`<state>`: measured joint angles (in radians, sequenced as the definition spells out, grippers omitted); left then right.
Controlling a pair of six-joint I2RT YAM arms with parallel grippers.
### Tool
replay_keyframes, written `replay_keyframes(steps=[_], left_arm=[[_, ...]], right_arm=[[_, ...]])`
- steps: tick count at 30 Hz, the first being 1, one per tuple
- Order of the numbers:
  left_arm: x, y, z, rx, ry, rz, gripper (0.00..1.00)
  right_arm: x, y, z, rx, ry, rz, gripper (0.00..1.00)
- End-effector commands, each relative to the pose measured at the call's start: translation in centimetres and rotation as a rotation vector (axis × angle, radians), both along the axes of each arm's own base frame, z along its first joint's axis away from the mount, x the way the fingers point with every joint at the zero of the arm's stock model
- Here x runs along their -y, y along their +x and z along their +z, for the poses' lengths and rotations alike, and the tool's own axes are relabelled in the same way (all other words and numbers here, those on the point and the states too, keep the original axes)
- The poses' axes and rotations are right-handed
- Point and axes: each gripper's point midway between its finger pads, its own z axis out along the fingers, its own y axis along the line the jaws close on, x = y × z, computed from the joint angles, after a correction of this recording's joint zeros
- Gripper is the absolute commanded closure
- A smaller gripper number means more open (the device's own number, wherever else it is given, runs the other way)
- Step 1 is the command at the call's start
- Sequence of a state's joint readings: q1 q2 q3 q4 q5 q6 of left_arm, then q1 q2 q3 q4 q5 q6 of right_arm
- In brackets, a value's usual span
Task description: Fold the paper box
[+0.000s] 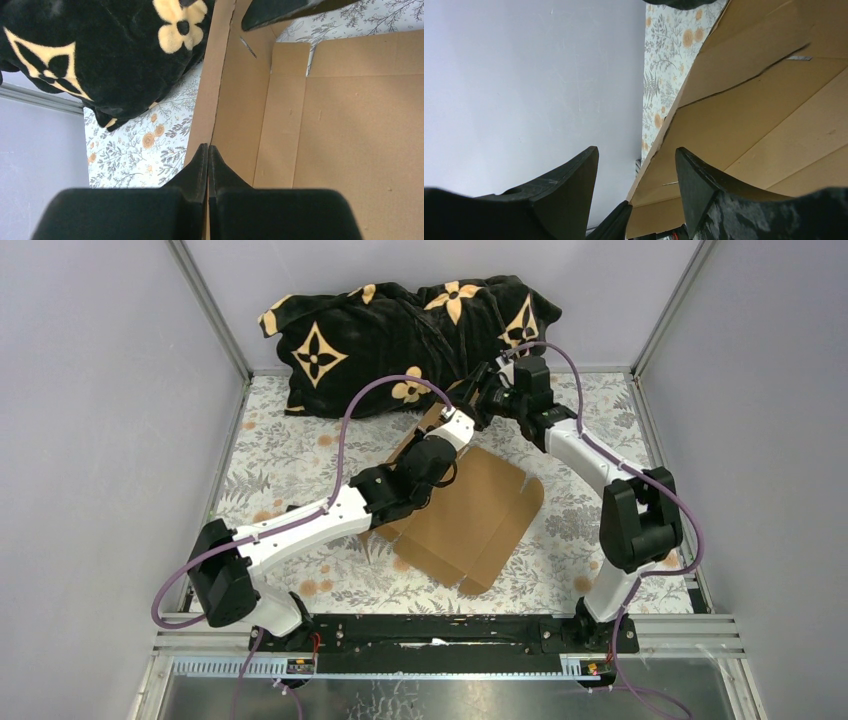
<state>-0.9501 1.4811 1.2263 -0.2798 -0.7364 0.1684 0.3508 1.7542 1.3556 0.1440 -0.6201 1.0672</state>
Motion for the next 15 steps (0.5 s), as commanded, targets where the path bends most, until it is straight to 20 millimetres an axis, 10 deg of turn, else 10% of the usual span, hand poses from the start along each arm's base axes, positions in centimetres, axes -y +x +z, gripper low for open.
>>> replay_keyframes(steps=[1,9,15], left_arm=[[0.8,0.2,0.8,0.044,-0.038,0.008,1.0],[1.0,-0.2,0.9,0.045,-0.053,0.004,1.0],[1.0,-0.4,1.1,0.049,-0.079,-0.003,1.0]], right_arm=[[-1.9,-0.7,1.0,0.023,-0.001,0.045,0.35],[-3.9,-1.6,-0.7,0.0,-0.038,0.073,0.4],[-4.6,-1.6,-1.9,-0.014,-0.045,0.077,0.65]])
